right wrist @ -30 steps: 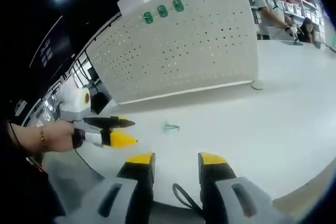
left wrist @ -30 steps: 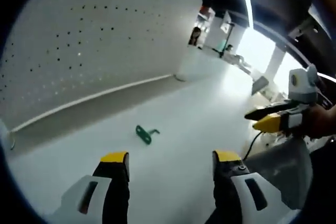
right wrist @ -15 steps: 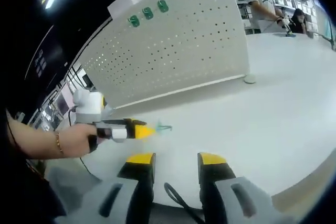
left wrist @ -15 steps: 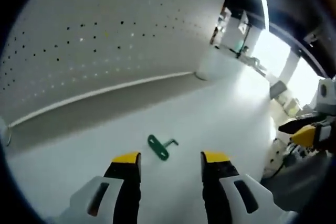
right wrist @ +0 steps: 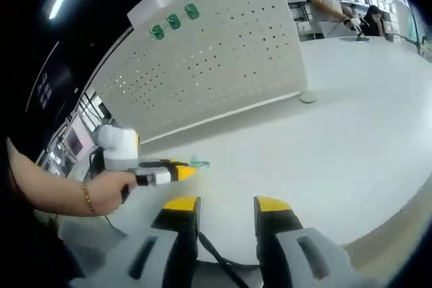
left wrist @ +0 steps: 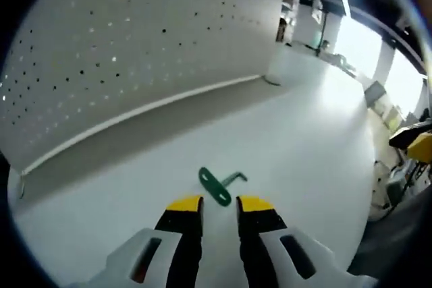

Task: Insert the hook assembly into the mounting plate slot until the hook locks in place.

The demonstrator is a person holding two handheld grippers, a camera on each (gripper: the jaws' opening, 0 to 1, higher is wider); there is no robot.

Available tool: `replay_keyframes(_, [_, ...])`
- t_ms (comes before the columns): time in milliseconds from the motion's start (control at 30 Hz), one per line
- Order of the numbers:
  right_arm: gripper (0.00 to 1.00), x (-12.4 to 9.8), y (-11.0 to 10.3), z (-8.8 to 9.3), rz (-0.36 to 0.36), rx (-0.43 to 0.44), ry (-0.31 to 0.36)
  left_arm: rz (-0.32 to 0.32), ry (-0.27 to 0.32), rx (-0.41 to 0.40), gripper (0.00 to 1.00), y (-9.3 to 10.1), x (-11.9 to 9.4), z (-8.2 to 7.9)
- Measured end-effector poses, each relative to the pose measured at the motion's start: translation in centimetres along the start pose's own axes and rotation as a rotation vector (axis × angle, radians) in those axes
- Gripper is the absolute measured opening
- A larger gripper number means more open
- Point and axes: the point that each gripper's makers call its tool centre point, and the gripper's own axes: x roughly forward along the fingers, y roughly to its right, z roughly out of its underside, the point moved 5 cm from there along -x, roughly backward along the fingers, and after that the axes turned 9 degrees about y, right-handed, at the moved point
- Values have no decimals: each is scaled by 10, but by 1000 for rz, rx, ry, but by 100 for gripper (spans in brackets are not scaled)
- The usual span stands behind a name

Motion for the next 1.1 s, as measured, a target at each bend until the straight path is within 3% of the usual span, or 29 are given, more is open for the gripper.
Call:
replay_keyframes(467, [29, 9, -4, 4, 4, 27, -19, -10, 22, 27, 3, -12, 3, 0])
replay_keyframes(733, [29, 8, -5, 6, -1, 23, -22, 10, 26, 42, 2, -14, -1, 0])
replay_keyframes(1100, [29, 9, -6, -6, -24, -27, -4, 9, 86, 32, 1, -27, -32, -26])
